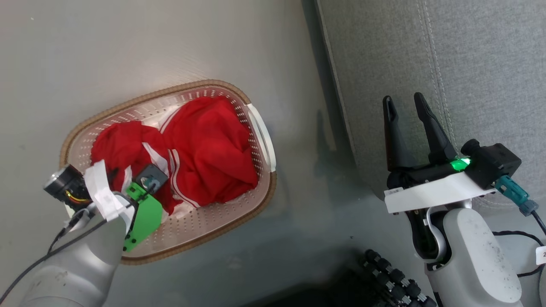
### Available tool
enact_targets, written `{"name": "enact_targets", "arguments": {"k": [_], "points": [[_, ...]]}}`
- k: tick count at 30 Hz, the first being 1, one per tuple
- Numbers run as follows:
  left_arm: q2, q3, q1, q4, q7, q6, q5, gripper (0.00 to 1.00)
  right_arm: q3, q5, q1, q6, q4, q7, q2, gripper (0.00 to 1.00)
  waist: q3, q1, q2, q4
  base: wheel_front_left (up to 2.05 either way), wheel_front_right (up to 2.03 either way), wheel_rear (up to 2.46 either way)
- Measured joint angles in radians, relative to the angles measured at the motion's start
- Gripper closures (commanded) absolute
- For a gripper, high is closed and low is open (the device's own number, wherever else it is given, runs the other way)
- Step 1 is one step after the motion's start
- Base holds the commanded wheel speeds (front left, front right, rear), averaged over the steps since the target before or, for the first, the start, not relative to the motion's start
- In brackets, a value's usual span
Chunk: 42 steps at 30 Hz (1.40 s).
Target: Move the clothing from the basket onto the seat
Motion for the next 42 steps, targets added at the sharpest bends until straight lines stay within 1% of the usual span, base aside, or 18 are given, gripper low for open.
{"name": "enact_targets", "arguments": {"k": [2, 6, 11, 14, 16, 20, 25, 30, 36, 42], "points": [[0.012, 0.003, -0.022, 0.001, 0.017, 0.002, -0.006, 0.00, -0.001, 0.010, -0.004, 0.000, -0.004, 0.000, 0.000, 0.00, 0.029, 0.0000, 0.0000, -0.015, 0.00, 0.00, 0.00], [0.032, -0.006, -0.054, 0.002, 0.030, 0.018, -0.004, 0.00, 0.007, 0.019, -0.011, 0.000, -0.004, 0.000, 0.000, 0.00, 0.082, 0.0000, 0.0000, -0.043, 0.00, 0.00, 0.00], [0.056, -0.025, -0.073, 0.005, 0.060, 0.020, 0.006, 0.00, 0.029, 0.048, -0.018, 0.000, -0.003, 0.000, 0.000, 0.00, 0.127, 0.0000, 0.0000, -0.076, 0.00, 0.00, 0.00], [0.062, -0.020, -0.095, 0.004, 0.061, 0.045, -0.003, 0.00, 0.041, 0.060, -0.020, 0.000, -0.008, 0.000, 0.001, 0.00, 0.146, 0.0000, 0.0000, -0.094, 0.00, 0.00, 0.00], [0.067, -0.021, -0.102, 0.004, 0.086, 0.046, -0.005, 0.00, 0.042, 0.105, -0.021, 0.000, -0.017, 0.000, 0.001, 0.00, 0.158, 0.0000, 0.0000, -0.104, 0.00, 0.00, 0.00], [0.096, -0.040, -0.112, 0.006, 0.144, 0.046, 0.000, 0.00, 0.062, 0.115, -0.029, 0.000, -0.032, 0.000, 0.001, 0.00, 0.178, -0.0001, 0.0000, -0.125, 0.00, 0.00, 0.00], [0.126, -0.077, -0.136, 0.005, 0.200, 0.025, 0.024, 0.00, 0.075, 0.126, -0.034, 0.000, -0.050, 0.000, 0.001, 0.00, 0.206, -0.0001, 0.0000, -0.150, 0.00, 0.00, 0.00], [0.123, -0.124, -0.166, 0.005, 0.237, -0.012, 0.058, 0.00, 0.080, 0.126, -0.032, 0.000, -0.065, -0.002, 0.002, 0.00, 0.233, -0.0001, 0.0000, -0.162, 0.00, 0.00, 0.00], [0.122, -0.170, -0.189, 0.005, 0.291, -0.050, 0.071, 0.00, 0.075, 0.130, -0.014, 0.000, -0.082, -0.003, 0.002, 0.00, 0.253, -0.0001, 0.0000, -0.162, 0.00, 0.00, 0.00], [0.125, -0.204, -0.204, 0.004, 0.334, -0.070, 0.070, 0.00, 0.069, 0.131, 0.002, 0.001, -0.095, -0.003, 0.003, 0.00, 0.264, -0.0001, 0.0000, -0.162, 0.00, 0.00, 0.00]]}}
